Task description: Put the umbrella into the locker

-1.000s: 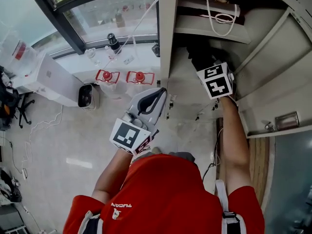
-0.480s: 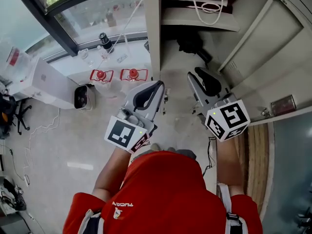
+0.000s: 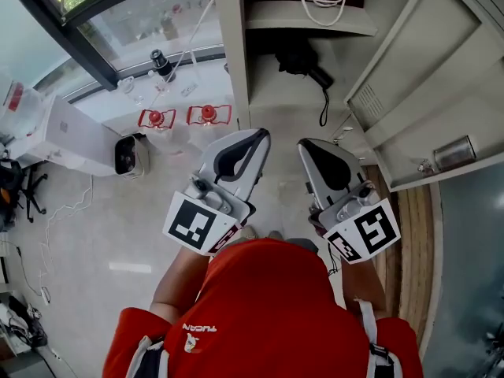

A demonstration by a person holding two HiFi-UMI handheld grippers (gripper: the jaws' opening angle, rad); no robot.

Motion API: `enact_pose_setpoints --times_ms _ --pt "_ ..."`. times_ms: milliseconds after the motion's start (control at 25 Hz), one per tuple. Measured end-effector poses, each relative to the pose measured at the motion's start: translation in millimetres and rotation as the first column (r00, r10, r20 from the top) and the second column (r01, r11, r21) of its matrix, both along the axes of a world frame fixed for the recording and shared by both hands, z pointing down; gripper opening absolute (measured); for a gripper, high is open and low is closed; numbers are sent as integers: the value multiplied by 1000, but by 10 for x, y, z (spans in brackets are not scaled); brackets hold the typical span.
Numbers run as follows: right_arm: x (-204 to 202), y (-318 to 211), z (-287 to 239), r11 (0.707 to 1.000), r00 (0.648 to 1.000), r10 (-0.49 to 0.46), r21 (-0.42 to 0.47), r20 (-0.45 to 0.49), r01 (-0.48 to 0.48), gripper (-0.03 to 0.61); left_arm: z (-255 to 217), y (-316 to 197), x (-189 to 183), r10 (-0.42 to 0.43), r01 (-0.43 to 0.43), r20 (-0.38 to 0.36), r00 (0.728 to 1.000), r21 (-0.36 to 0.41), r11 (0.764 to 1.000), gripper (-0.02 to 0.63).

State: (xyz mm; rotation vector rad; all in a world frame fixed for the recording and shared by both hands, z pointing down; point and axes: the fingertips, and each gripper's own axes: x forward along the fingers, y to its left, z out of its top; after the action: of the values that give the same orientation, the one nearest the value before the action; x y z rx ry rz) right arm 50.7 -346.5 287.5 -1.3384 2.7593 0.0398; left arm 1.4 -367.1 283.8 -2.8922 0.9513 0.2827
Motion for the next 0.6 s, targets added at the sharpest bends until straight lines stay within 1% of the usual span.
enact_pose_setpoints --times_ms 280,600 --pt "78 68 24 998 999 54 28 -8 -53 2 67 85 60 20 -20 0 1000 -24 999 5" --pt "61 90 84 999 999 50 9 -4 -50 2 116 106 57 26 -25 8 1000 -38 999 5"
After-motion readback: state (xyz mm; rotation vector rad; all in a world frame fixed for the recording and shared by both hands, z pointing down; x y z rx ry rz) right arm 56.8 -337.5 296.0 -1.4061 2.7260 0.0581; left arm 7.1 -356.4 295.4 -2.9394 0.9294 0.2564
